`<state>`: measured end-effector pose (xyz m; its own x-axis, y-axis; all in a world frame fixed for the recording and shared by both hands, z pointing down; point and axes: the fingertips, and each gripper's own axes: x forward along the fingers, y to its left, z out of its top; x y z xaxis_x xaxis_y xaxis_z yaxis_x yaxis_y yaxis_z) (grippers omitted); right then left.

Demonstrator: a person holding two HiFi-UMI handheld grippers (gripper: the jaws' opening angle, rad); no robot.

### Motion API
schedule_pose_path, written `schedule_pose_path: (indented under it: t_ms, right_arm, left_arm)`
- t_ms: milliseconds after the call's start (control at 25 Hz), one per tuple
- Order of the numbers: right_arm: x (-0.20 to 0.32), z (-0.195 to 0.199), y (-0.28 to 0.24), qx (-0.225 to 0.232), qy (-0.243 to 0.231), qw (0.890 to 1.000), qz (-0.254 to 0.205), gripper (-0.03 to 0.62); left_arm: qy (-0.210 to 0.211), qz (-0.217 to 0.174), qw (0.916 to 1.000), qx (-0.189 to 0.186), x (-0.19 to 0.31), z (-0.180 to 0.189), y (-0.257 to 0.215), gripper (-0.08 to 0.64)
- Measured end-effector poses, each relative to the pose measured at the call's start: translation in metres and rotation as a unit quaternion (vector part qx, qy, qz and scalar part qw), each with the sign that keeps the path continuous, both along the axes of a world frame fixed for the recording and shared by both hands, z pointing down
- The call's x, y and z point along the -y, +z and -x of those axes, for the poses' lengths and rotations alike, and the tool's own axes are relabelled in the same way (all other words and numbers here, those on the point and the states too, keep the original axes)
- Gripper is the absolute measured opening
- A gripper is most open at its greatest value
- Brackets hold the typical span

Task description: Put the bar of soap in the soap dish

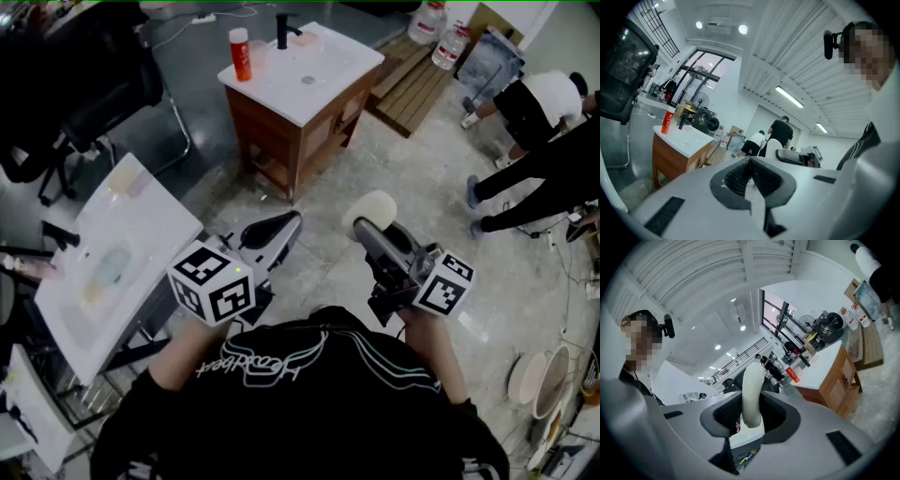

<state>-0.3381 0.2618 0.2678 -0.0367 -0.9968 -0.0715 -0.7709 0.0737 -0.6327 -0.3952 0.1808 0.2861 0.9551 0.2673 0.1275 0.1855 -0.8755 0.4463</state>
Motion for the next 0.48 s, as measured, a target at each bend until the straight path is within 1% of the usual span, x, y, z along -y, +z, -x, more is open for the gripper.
schedule_pose_path:
  t_ms: [160, 320, 480]
  right_arm:
    - [-0.003, -0.009, 0.007, -0.012, 0.011, 1.000, 0.008, 0.129]
    - [-0.007, -0.017, 0.008, -0.011, 0.018, 1.000, 0.006, 0.129]
    - [-0.011, -0.032, 0.009, -0.014, 0.026, 0.999, 0.013, 0.129]
  left_arm:
    - [0.002, -0.009, 1.0000, 0.003, -0.001, -0.003, 0.007, 0.023]
    - [0.003, -0.007, 0.9999, 0.012, -0.004, -0.008, 0.011, 0.023]
    - [0.001, -0.010, 0.9998, 0.019, -0.003, -0.018, 0.011, 0.023]
